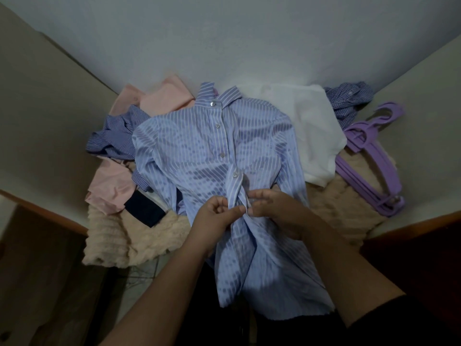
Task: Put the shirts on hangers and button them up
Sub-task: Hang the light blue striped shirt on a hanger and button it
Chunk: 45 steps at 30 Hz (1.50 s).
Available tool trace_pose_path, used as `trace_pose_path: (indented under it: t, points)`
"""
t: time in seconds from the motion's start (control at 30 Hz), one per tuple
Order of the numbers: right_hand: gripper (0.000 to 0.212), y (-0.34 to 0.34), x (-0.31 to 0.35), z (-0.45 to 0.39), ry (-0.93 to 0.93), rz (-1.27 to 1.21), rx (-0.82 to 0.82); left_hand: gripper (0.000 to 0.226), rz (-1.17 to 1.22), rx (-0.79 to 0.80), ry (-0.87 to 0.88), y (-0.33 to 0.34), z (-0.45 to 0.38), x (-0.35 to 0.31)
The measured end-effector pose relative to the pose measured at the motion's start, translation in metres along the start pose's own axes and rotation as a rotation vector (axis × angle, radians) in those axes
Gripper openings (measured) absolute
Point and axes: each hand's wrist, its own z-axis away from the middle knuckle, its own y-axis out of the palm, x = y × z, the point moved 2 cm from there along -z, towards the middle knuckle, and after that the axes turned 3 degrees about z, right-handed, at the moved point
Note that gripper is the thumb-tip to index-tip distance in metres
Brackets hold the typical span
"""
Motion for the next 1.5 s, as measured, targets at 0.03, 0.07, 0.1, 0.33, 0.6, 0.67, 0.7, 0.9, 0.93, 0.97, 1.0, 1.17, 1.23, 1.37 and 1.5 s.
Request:
trace_pose_path:
  t: [0.03,0.07,0.1,0.33,0.6,0.67,0.7,0.9,0.93,0.97,1.0,1.17,1.23,1.37,1.5]
  points:
    - [0.036,0.001,0.000,0.003,-0.020,-0.031,0.044,0.032,0.030,0.011,-0.007,0.000,0.002,0.000]
    - [0.026,0.002,0.001,0.005,-0.032,-0.055,0.080,0.031,0.065,0.017,-0.018,0.002,0.003,0.000]
    - [0.019,0.002,0.002,0.007,-0.036,-0.062,0.099,0.028,0.092,0.018,-0.028,0.003,0.005,-0.001]
    - [0.023,0.004,0.016,0.015,-0.165,0.364,-0.434,0.030,-0.182,-0.097,0.098,0.003,0.018,-0.010]
    - [0.014,0.026,0.014,0.025,-0.170,0.077,-0.403,0.065,-0.212,-0.240,0.118,0.011,0.035,-0.020]
    - [0.013,0.028,0.015,0.027,-0.158,-0.007,-0.383,0.050,-0.092,-0.242,0.074,0.012,0.039,-0.019]
    - [0.012,0.029,0.015,0.029,-0.157,-0.049,-0.374,0.039,-0.037,-0.211,0.060,0.013,0.041,-0.019]
    - [0.018,0.033,0.020,0.035,-0.209,-0.193,-0.338,0.011,-0.120,-0.191,0.166,0.012,0.050,-0.022]
    - [0.019,0.034,0.021,0.036,-0.226,-0.178,-0.340,0.009,-0.148,-0.237,0.189,0.012,0.051,-0.024]
    - [0.020,0.035,0.021,0.035,-0.240,-0.159,-0.344,0.007,-0.169,-0.280,0.204,0.011,0.051,-0.025]
    - [0.022,0.035,0.022,0.035,-0.252,-0.136,-0.352,0.004,-0.190,-0.308,0.209,0.011,0.051,-0.026]
    - [0.029,0.035,0.024,0.034,-0.307,-0.007,-0.422,0.003,-0.313,-0.293,0.214,0.011,0.048,-0.030]
    - [0.031,0.034,0.025,0.034,-0.316,0.020,-0.397,0.008,-0.354,-0.290,0.206,0.011,0.046,-0.031]
    - [0.037,0.033,0.027,0.032,-0.356,0.084,-0.407,0.014,-0.348,-0.223,0.169,0.010,0.045,-0.035]
    - [0.035,0.032,0.028,0.033,-0.448,0.195,-0.474,0.019,-0.256,-0.195,0.138,0.011,0.046,-0.038]
